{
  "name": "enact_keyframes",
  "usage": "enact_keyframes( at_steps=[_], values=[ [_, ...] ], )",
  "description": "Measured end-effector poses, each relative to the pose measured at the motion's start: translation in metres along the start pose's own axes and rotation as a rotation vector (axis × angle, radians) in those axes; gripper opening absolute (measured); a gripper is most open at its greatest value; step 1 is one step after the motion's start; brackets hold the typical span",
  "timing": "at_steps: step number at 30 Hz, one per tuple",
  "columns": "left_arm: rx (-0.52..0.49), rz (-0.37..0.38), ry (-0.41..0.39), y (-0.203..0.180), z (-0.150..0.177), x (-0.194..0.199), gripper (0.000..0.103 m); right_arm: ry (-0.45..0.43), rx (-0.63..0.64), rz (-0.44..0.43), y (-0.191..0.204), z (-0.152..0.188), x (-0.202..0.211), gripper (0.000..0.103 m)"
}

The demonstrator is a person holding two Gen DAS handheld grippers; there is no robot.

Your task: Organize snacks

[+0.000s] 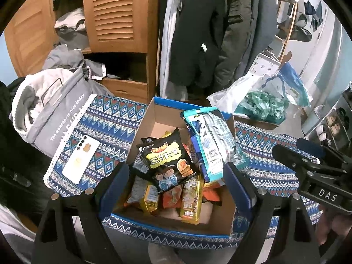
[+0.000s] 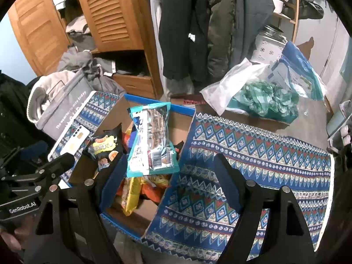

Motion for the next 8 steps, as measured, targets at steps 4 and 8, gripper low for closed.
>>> enact_keyframes(
  at_steps=[4,8],
  values=[
    [-0.001,0.001,-0.002,-0.0005,0.0003,0.0001,0.089,0.001,-0.001,0.000,-0.0005,0.0002,-0.0003,0.080],
    [-0.006,0.001,-0.001,-0.0018,0.0001,-0.0009,0.088,0.000,0.000,0.000,-0.0004,0.0008,-0.0007,0.080]
  ],
)
Point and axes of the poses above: each gripper's, at about its wrist camera, not at the fingertips, and x roughly against the way its jaws point, y to its left, z to its underside, the point moved 2 cm from there along -x, roughly the way its jaws point, and after that the axes turned 1 degree about -x, right-handed, at the moved point
